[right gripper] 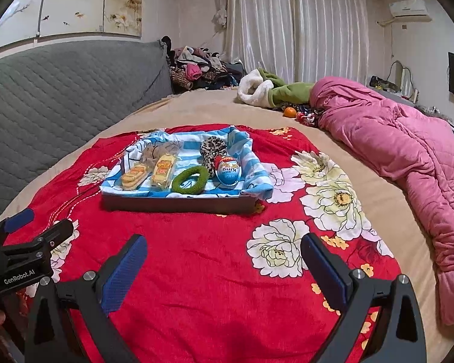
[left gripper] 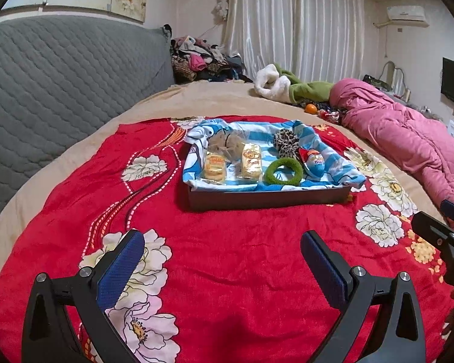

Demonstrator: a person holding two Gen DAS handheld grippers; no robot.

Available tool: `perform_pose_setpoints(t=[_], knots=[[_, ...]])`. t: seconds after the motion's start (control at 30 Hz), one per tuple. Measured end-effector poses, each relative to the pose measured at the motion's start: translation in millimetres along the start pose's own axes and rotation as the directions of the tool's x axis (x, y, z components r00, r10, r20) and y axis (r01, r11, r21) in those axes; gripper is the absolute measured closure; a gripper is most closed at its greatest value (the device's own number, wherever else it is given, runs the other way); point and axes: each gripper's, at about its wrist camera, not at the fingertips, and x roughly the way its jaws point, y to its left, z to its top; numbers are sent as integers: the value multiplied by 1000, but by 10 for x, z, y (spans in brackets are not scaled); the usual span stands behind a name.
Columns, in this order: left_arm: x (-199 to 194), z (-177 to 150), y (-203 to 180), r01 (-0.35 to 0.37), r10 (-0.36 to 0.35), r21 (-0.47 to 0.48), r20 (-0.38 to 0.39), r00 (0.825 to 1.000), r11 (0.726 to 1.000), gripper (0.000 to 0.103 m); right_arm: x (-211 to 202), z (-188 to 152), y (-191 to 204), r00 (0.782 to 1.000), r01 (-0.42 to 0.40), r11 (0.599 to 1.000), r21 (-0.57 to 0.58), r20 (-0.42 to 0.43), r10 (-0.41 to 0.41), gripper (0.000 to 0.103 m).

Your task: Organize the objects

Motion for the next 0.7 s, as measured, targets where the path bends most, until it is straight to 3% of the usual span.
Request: perform_pose_setpoints(t=[0.7], knots=[[108, -75, 22, 2, -2, 0, -36, 999, 1000, 0, 146, -153, 33, 999, -3, 1000, -5, -44, 3, 1]])
